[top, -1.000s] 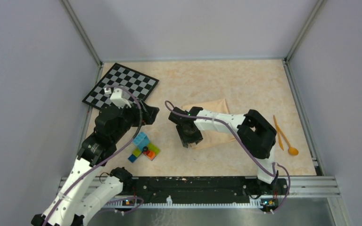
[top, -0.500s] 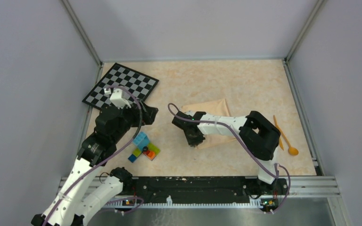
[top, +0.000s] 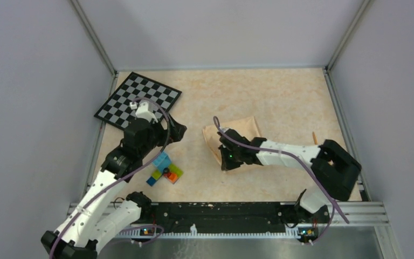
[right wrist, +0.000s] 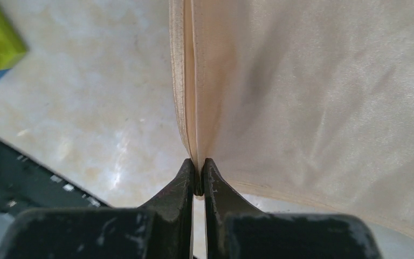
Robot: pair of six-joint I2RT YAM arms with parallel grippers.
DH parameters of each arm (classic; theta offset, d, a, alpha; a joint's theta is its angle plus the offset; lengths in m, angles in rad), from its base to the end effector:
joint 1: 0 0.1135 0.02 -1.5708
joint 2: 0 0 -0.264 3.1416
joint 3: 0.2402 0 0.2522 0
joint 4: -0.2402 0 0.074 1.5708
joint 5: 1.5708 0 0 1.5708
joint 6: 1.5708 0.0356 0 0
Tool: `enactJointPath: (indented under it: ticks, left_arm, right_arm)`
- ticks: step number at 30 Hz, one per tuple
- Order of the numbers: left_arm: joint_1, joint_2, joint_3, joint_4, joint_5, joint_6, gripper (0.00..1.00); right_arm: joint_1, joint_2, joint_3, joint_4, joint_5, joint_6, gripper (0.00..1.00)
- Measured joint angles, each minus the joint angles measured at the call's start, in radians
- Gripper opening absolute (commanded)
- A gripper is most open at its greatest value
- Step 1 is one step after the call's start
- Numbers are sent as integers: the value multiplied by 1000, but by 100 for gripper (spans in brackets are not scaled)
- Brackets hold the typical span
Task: Fold the napkin into a case and place the utensils inside
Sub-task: Pick up the lower triangle-folded napkin from the center of the board.
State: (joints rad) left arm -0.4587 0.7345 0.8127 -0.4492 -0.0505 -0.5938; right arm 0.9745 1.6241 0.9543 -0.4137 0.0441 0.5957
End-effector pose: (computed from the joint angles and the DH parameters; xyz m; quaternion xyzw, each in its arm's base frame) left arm 0.1494 -0.0718 0.3297 -0.0699 0.8223 -0.2655 0.4985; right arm 0.1780 0.2595 0.1753 -0.1774 0.9539 0.1554 0.1857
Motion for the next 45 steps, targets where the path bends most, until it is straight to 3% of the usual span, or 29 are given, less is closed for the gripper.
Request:
enactJointPath:
  ticks: [4, 8, 13, 20, 27, 38, 45]
  left_arm:
    - [1, 104, -18, 51, 40, -92, 97]
    - [1, 251, -44, 153, 148, -204, 94]
    - [-3, 452, -74, 281, 259, -354, 91]
    - [-18, 650, -87, 415, 297, -500, 90]
    - [-25, 874, -74, 557, 303, -573, 72]
    - [-28, 997, -32, 687, 258, -586, 54]
    - [-34, 1026, 0, 679, 176, -521, 26]
  right_arm:
    - [-56, -152, -131, 153, -135, 11, 0]
    - [-113, -204, -191, 281, -235, 30, 0]
    - [-177, -245, -255, 361, -319, 42, 0]
    - [-253, -314, -317, 417, -402, 45, 0]
    - [-272, -344, -355, 444, -449, 51, 0]
    - [-273, -362, -359, 454, -486, 51, 0]
    - [-276, -366, -376, 486, -507, 51, 0]
